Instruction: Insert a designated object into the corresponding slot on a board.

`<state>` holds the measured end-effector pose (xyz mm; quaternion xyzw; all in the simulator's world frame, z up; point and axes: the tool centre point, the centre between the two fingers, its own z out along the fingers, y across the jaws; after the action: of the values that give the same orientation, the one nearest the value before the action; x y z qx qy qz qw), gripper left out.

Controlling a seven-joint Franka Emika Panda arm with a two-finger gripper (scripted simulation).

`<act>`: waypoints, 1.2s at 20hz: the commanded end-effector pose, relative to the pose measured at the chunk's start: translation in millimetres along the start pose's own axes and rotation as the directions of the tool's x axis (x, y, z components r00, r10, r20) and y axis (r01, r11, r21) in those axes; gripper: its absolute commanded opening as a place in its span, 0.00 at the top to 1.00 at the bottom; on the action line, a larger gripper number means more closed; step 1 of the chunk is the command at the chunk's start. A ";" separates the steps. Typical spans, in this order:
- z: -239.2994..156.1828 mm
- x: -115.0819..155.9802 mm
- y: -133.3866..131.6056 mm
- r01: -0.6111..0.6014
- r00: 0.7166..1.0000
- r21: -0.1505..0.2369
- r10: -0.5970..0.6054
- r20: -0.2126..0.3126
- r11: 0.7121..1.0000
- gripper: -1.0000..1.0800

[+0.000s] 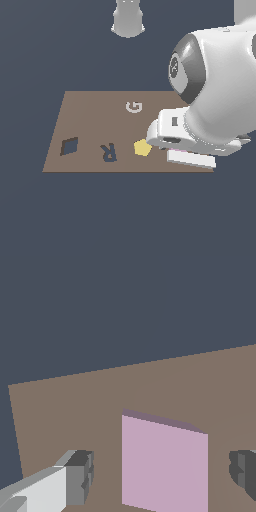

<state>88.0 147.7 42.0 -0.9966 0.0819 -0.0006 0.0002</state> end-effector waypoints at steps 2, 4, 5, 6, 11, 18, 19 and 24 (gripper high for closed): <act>10.4 0.0 0.2 -0.001 1.000 -0.001 0.001 0.001 1.000 0.04; 12.0 0.0 0.1 -0.001 1.000 -0.001 0.001 0.001 1.000 0.04; 12.0 0.0 0.1 -0.001 1.000 -0.001 0.001 0.001 1.000 1.00; 12.0 0.0 0.1 -0.001 1.000 -0.001 0.001 0.001 1.000 1.00; 12.0 0.0 0.1 -0.001 1.000 -0.001 0.001 0.001 1.000 1.00; 11.7 0.7 0.8 -0.005 1.000 0.000 0.005 0.001 1.000 1.00; 11.6 1.9 2.2 -0.011 1.000 0.000 0.011 0.001 1.000 1.00; 10.9 14.2 18.4 -0.076 0.997 0.000 0.076 0.001 0.997 1.00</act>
<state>95.4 135.0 30.5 -0.9942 0.1075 0.0004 0.0005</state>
